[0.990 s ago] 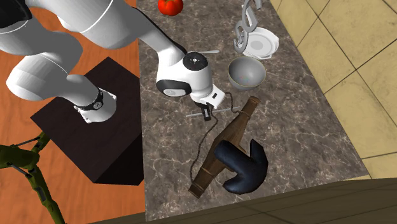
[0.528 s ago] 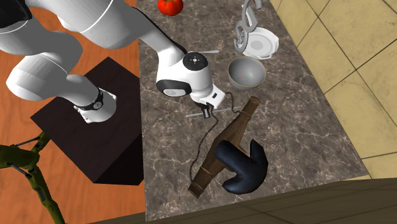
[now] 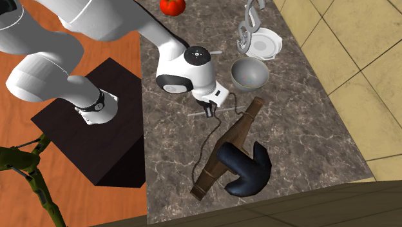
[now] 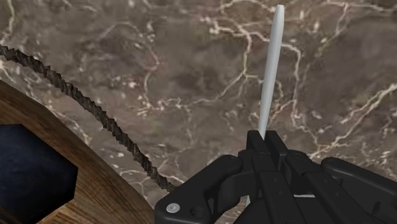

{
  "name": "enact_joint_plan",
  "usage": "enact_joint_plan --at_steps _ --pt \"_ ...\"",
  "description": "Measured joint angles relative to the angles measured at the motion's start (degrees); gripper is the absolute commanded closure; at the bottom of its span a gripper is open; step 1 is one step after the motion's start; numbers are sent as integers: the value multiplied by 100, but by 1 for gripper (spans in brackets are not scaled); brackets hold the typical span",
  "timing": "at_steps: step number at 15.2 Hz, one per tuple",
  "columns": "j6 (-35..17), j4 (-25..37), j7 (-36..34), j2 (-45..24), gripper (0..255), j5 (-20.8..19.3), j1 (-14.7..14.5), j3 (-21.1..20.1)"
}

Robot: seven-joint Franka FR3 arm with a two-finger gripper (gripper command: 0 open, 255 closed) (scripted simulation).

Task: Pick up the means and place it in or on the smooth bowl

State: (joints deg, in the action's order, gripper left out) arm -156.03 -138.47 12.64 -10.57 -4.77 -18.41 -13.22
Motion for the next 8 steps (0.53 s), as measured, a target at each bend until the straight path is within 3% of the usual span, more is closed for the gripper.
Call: enact_joint_plan --at_steps 8 --pt "595 74 192 537 255 296 50 -104"
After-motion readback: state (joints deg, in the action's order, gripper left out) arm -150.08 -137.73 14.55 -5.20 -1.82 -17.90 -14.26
